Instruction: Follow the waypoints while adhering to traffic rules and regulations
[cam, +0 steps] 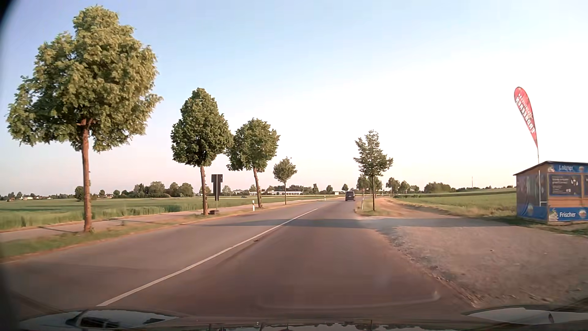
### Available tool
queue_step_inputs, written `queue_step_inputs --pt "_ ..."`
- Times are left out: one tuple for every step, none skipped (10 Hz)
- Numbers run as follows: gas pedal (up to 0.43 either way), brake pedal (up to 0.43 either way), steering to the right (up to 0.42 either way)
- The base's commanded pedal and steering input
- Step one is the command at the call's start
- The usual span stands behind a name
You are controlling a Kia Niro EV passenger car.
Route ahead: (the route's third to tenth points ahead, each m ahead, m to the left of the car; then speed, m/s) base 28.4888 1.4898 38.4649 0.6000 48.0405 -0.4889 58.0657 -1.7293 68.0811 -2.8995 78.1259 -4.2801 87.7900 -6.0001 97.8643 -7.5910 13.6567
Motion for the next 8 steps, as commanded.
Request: queue_step_inputs --pt "0.488 0.012 0.029" --pt "0.488 0.018 0.028" --pt "0.488 0.018 0.027" --pt "0.488 0.012 0.026" --pt "0.488 0.012 0.024" --pt "0.488 0.012 0.017" --pt "0.488 0.018 0.008" --pt "0.488 0.018 0.004"
